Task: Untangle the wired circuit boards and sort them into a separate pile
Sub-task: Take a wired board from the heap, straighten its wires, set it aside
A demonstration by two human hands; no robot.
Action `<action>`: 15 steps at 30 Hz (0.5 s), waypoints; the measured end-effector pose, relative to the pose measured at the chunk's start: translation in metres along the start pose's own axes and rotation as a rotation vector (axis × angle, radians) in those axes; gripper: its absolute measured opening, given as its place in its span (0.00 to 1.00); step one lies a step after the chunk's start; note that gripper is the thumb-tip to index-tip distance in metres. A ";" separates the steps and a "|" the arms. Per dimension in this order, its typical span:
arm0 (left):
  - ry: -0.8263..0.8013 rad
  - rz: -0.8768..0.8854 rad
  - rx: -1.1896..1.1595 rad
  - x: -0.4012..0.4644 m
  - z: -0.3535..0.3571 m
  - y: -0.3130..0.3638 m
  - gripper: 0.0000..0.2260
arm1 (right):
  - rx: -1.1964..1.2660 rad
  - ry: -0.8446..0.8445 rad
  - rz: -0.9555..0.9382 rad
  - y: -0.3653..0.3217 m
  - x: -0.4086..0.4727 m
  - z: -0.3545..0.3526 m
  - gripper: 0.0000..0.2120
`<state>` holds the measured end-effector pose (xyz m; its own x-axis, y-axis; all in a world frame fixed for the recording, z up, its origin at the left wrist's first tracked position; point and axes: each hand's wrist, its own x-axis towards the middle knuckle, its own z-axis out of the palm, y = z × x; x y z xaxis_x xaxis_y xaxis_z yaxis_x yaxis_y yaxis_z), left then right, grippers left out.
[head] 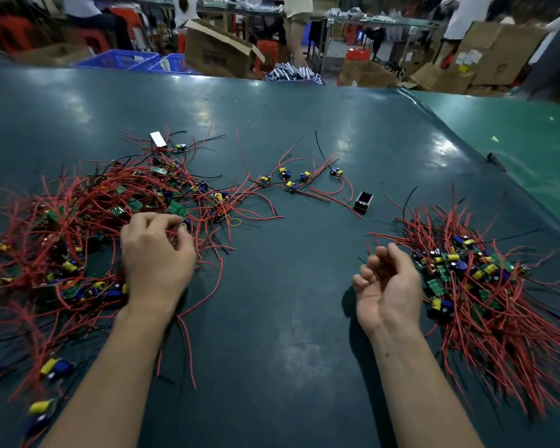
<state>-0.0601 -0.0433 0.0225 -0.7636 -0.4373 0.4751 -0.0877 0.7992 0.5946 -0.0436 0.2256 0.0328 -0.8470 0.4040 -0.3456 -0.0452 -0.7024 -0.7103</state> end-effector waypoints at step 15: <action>-0.265 0.201 0.622 0.062 0.014 -0.006 0.15 | -0.027 -0.049 0.000 -0.001 0.003 0.000 0.14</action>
<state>-0.1153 -0.0692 0.0396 -0.9263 -0.2045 0.3164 -0.2177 0.9760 -0.0065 -0.0457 0.2270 0.0324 -0.8720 0.3742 -0.3156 -0.0315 -0.6862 -0.7267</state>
